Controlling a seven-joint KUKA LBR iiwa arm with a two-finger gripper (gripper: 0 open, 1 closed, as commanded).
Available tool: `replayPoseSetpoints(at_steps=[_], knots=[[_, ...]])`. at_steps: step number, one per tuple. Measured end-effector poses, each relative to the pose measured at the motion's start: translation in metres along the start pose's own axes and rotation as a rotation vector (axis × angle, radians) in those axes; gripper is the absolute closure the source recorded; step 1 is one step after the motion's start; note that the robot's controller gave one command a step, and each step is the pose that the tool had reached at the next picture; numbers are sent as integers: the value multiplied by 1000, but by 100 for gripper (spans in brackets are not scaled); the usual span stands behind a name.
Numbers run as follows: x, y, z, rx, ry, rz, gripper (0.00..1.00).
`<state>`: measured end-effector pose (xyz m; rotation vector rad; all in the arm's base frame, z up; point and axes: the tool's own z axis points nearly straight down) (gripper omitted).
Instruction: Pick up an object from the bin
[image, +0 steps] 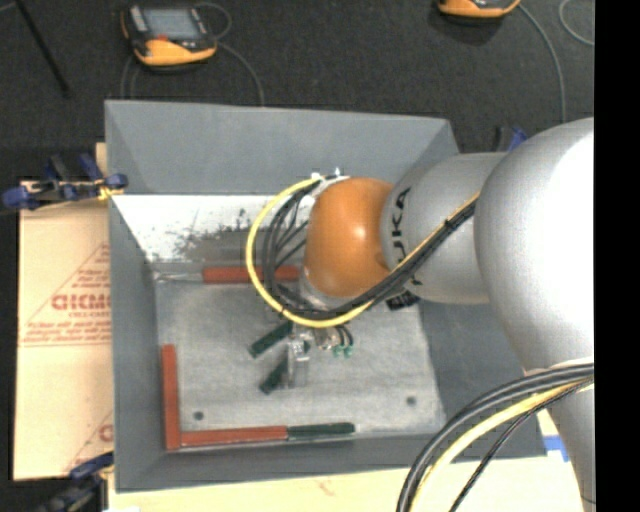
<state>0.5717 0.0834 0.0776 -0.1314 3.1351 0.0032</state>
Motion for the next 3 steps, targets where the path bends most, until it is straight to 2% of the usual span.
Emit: replayPoseSetpoints(at_steps=[1,2,3], knots=[[-1,1,-2,-1,-2,1,100],[0,0,0,0,1,3,0],[1,0,1,0,2,4,100]])
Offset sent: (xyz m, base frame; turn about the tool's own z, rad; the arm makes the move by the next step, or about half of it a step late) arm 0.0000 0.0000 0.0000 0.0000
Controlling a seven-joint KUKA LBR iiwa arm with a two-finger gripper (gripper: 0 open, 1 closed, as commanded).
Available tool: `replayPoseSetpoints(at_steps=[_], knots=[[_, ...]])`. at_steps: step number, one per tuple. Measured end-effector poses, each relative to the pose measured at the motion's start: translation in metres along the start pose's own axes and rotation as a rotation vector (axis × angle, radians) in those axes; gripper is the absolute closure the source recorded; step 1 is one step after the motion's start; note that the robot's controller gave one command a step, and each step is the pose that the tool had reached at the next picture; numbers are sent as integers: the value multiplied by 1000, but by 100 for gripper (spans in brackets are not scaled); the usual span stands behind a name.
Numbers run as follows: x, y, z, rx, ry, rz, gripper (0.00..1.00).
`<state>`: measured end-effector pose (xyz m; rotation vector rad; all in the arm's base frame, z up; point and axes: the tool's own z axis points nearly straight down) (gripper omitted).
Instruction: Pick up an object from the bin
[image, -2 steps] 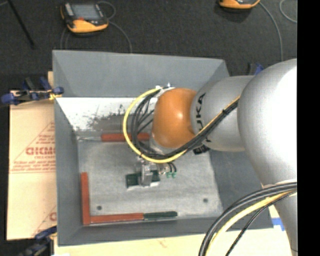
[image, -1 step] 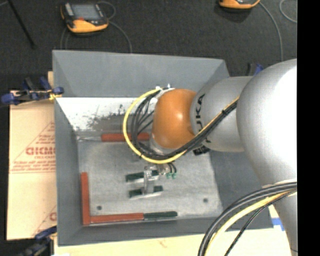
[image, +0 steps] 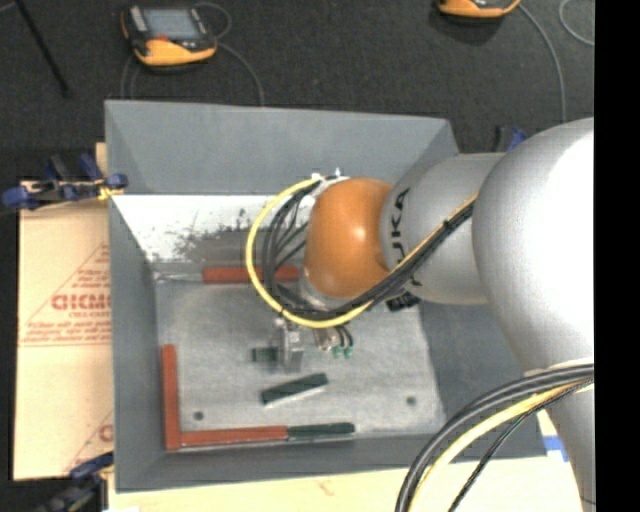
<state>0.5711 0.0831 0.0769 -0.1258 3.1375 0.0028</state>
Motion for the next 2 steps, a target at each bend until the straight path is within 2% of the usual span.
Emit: replayPoseSetpoints(at_steps=[1,2], knots=[[0,0,0,0,0,0,100],[20,33,-171,0,-9,3,100]])
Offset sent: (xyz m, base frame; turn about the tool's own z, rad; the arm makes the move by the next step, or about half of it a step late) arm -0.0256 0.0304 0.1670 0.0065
